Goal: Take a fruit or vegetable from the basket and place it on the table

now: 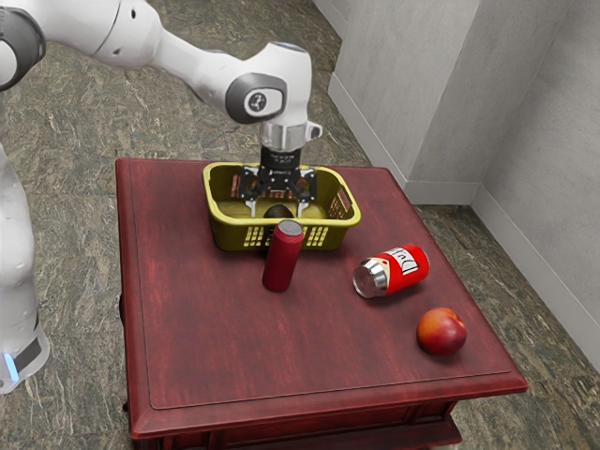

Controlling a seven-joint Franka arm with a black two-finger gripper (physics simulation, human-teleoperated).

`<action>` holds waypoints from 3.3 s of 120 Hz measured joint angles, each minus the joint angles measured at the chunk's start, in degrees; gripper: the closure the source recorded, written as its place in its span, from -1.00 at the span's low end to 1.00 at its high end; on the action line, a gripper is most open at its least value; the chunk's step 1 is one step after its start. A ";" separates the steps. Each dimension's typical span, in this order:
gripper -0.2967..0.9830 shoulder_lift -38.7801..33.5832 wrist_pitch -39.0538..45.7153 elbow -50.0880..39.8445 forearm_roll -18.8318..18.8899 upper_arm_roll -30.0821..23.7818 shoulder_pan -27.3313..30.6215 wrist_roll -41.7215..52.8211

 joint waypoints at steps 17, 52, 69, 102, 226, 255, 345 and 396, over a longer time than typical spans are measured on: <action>-0.54 0.07 0.53 -0.11 -0.29 0.04 0.09 0.15; -0.54 1.13 1.81 0.13 -0.14 0.05 0.79 0.52; -0.54 2.27 2.65 0.33 -0.14 0.06 0.94 0.65; -0.54 3.47 3.76 0.61 -0.12 0.06 0.98 0.83; -0.17 6.55 6.30 0.68 -2.28 0.06 1.59 1.06; 0.08 6.24 6.31 0.69 -2.49 0.12 1.58 0.67; 0.09 -9.46 5.86 1.91 1.98 0.16 -4.64 -1.68; 0.02 -6.33 6.09 7.54 1.93 -11.76 -8.71 -7.19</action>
